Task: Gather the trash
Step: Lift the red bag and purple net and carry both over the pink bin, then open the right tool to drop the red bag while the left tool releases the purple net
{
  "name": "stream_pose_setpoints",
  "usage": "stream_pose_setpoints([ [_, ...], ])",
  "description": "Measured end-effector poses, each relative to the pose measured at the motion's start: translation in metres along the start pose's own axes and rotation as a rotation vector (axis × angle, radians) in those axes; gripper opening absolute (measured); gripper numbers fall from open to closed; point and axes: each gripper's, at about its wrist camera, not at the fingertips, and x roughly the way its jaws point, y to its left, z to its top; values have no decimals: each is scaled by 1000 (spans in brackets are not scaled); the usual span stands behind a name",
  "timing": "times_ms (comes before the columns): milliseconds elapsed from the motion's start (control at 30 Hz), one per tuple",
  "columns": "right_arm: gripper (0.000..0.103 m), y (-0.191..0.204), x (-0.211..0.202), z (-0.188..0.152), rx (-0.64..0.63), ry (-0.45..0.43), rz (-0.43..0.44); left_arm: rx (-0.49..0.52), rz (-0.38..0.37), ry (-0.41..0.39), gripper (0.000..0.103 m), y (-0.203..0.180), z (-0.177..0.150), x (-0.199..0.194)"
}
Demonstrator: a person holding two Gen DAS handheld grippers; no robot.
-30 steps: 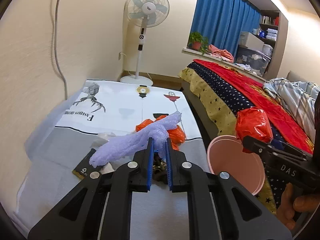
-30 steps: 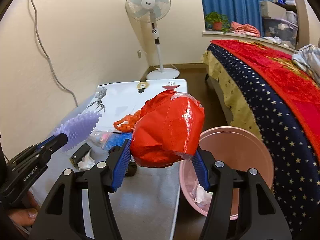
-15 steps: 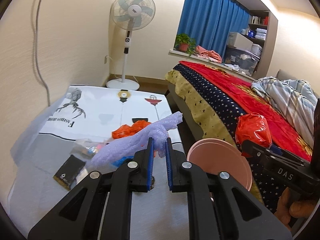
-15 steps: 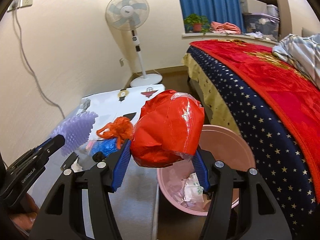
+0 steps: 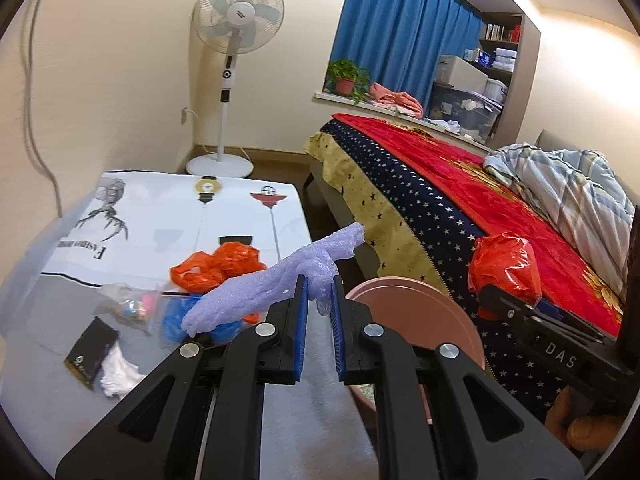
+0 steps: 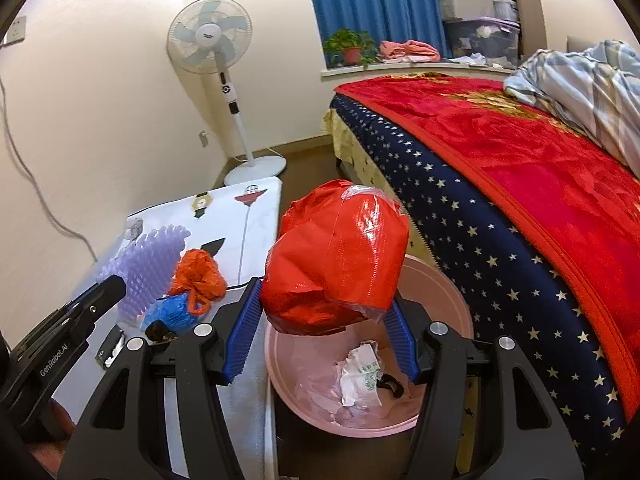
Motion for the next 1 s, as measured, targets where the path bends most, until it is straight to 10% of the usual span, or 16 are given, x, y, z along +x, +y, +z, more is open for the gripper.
stream_pose_setpoints([
  [1000,59,-47,23,-6,118,45,-143,23,-154,84,11,-51,-6,54],
])
